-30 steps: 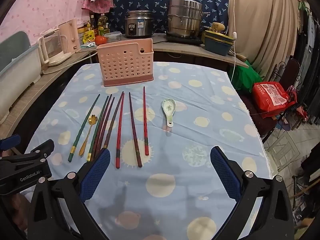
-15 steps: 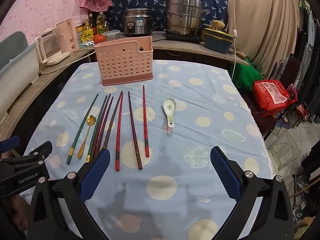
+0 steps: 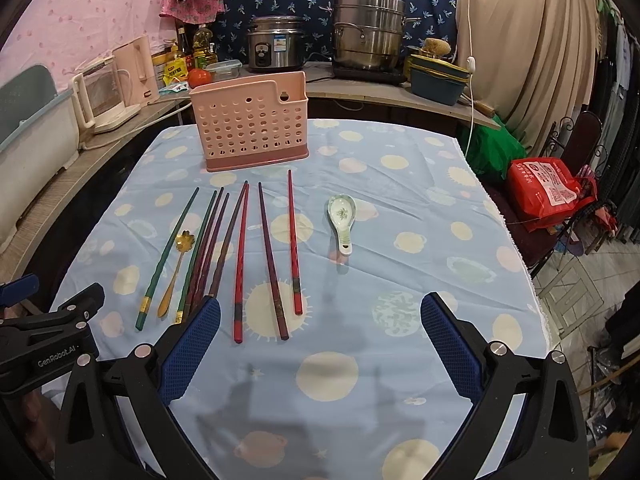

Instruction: Organize utensils

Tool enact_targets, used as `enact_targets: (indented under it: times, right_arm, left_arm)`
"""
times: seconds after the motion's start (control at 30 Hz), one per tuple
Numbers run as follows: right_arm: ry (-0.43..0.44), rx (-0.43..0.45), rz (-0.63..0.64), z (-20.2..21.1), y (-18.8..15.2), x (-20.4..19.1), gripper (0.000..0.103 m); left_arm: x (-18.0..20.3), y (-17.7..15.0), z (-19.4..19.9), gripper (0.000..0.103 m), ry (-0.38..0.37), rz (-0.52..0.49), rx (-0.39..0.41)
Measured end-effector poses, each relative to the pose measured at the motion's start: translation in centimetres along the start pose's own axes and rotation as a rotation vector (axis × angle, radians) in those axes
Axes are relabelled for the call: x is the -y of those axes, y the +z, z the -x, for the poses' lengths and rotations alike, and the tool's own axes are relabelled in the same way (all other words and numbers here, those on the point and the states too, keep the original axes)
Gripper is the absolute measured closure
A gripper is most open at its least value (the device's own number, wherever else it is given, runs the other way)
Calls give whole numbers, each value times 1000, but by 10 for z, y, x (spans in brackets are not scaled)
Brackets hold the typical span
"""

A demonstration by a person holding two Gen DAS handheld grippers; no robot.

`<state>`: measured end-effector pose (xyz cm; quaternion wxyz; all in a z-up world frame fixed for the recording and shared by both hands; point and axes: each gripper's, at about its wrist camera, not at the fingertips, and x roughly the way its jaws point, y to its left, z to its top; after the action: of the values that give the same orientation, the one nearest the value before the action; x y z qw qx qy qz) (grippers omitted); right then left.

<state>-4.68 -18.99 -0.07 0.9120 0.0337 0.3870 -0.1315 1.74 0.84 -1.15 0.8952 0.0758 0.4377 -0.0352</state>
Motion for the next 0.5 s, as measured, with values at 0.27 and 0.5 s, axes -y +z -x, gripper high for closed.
enact_targets:
  times: [0.27,0.5]
  right_arm:
    - [0,2,-2,1,0,1,7]
    - [2,2,-3,2,0,1,7]
  left_arm:
    - [-1,0,2,7,-3,-1,1]
    - [-1,0,2,7,-1,-1,1]
